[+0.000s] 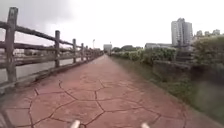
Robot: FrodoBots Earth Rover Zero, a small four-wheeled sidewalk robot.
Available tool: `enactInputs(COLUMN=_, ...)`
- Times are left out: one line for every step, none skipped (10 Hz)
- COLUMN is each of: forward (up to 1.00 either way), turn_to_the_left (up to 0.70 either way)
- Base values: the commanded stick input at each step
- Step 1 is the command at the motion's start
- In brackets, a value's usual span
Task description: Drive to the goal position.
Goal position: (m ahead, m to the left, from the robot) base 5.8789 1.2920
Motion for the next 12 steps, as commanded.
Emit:
enactInputs(forward=0.7, turn_to_the_left=0.02)
enactInputs(forward=0.7, turn_to_the_left=0.03)
enactInputs(forward=0.7, turn_to_the_left=0.03)
enactInputs(forward=0.7, turn_to_the_left=0.31)
enactInputs(forward=0.7, turn_to_the_left=0.27)
enactInputs(forward=0.7, turn_to_the_left=0.23)
enactInputs(forward=0.7, turn_to_the_left=0.19)
enactInputs(forward=0.7, turn_to_the_left=0.15)
enactInputs(forward=0.7, turn_to_the_left=0.11)
enactInputs(forward=0.7, turn_to_the_left=0.07)
enactInputs(forward=0.7, turn_to_the_left=0.04)
enactInputs(forward=0.7, turn_to_the_left=0.0)
